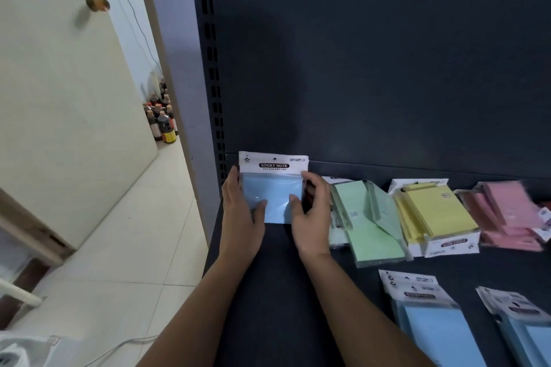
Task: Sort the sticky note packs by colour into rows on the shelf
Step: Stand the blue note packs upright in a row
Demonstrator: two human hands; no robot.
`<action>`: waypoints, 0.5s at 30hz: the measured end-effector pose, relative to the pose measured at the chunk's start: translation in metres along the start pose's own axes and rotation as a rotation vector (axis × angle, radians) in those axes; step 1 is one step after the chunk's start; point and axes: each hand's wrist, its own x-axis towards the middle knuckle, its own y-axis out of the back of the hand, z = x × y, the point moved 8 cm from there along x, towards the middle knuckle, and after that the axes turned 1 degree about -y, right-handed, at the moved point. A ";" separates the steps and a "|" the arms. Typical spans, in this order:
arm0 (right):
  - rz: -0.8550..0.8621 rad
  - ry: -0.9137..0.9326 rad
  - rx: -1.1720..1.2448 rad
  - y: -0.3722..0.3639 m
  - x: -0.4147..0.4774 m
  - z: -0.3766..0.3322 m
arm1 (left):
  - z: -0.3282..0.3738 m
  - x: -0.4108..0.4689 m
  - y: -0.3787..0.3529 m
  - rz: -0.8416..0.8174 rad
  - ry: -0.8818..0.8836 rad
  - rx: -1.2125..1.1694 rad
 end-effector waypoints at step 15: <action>0.007 -0.066 -0.062 0.003 -0.008 0.014 | 0.000 -0.005 -0.004 -0.085 -0.005 0.197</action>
